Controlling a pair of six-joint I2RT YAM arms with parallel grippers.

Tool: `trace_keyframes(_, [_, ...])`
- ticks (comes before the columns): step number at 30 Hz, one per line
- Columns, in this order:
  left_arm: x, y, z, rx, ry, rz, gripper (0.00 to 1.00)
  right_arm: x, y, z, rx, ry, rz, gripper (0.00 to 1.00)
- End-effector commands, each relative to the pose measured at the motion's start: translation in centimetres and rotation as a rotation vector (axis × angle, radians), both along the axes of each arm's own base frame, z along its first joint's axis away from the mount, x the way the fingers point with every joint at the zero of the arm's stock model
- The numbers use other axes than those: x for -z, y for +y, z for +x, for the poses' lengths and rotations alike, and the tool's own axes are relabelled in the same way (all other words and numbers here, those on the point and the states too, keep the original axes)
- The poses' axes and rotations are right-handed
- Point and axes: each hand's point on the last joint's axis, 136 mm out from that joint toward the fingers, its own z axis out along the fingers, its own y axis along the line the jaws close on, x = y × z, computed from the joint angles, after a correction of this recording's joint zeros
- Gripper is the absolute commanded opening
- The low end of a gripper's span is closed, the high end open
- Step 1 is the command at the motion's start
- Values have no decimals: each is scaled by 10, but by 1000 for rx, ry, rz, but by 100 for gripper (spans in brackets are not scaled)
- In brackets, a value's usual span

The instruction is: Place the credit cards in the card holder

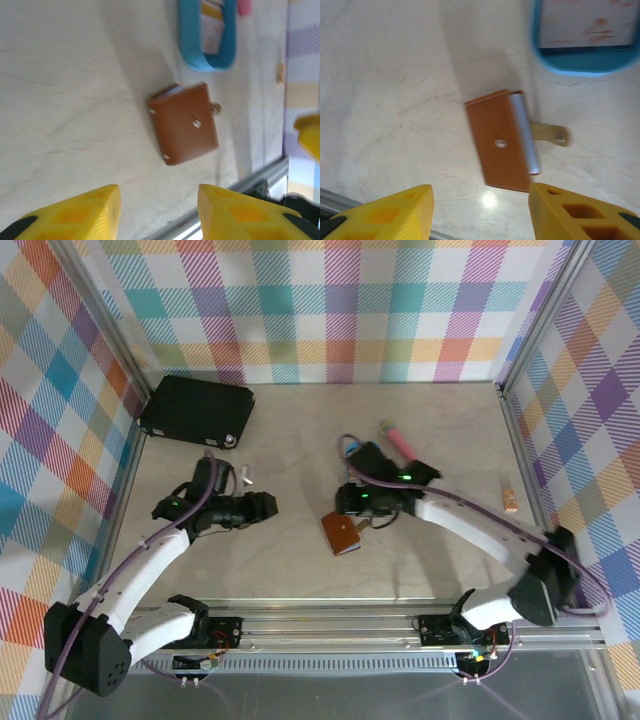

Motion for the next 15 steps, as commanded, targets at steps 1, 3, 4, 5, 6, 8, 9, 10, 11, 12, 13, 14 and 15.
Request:
trace_keyframes(1, [-11, -47, 5, 57, -68, -95, 48, 3, -19, -1, -69, 6, 179, 54])
trace_keyframes(3, [-7, -70, 10, 80, -73, -121, 48, 14, -44, 0, -70, 31, 239, 54])
trace_keyframes(4, [-5, -78, 11, 92, -69, -123, 48, 18, -49, -2, -83, 45, 272, 54])
trace_keyframes(5, [0, -88, 12, 105, -65, -119, 48, 22, -57, 0, -82, 58, 305, 54])
trace_keyframes(6, [3, -96, 13, 116, -61, -116, 48, 26, -62, 0, -88, 65, 327, 54])
trace_keyframes(8, [9, -110, 17, 127, -57, -122, 48, 36, -67, 3, -100, 73, 326, 53])
trace_keyframes(9, [13, -118, 20, 131, -57, -128, 48, 42, -69, 5, -105, 84, 320, 52])
trace_keyframes(10, [15, -124, 22, 134, -58, -136, 48, 45, -68, 7, -118, 89, 321, 51])
trace_keyframes(11, [19, -131, 24, 141, -54, -143, 48, 51, -67, 9, -134, 96, 323, 50])
trace_keyframes(12, [22, -137, 27, 149, -55, -144, 47, 55, -65, 12, -146, 98, 323, 49])
trace_keyframes(13, [25, -142, 29, 154, -55, -143, 46, 59, -63, 15, -154, 100, 324, 48])
trace_keyframes(14, [31, -146, 32, 159, -51, -137, 46, 63, -61, 18, -169, 100, 332, 47])
trace_keyframes(15, [35, -151, 35, 165, -53, -135, 45, 67, -59, 21, -178, 99, 336, 46])
